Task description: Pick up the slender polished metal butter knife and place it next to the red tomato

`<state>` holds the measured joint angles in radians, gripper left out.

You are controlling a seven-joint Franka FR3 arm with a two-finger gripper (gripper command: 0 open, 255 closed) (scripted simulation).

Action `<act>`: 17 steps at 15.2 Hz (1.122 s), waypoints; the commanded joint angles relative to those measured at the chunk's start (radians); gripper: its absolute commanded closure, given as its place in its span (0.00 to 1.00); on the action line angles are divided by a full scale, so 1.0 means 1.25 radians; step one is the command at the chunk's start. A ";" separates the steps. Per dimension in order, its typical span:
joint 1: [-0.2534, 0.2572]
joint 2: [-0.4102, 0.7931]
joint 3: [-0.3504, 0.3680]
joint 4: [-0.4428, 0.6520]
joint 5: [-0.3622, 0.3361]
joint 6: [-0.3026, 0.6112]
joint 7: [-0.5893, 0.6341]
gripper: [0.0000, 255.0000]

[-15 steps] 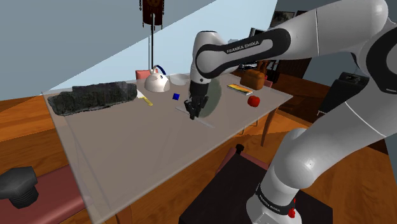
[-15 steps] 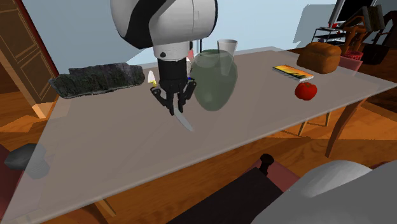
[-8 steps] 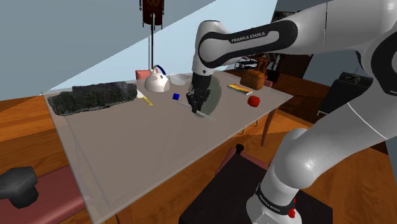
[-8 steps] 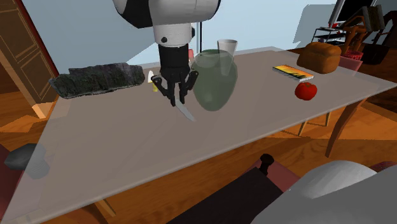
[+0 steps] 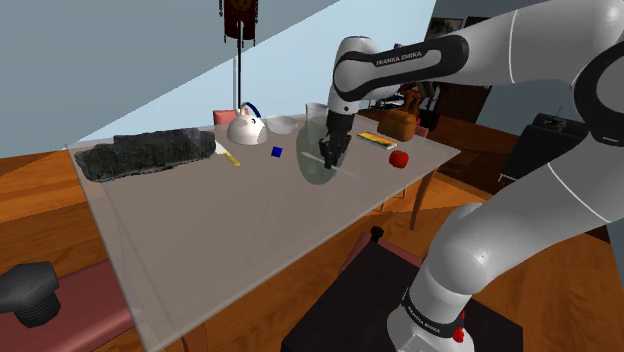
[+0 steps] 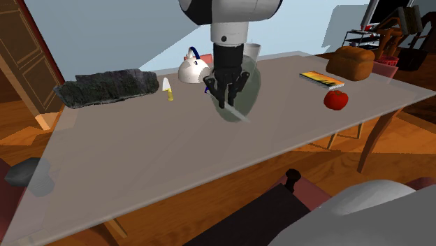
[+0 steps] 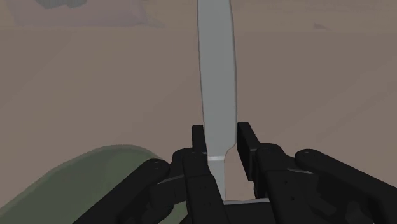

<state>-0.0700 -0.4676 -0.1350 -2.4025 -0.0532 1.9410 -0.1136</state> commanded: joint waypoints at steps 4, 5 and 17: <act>-0.042 0.021 -0.077 0.025 -0.032 0.000 -0.102 1.00; -0.049 0.029 -0.092 0.033 -0.037 0.000 -0.123 1.00; -0.116 0.188 -0.274 0.196 -0.039 0.004 -0.378 1.00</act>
<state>-0.2098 -0.2611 -0.4573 -2.1861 -0.1096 1.9466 -0.5544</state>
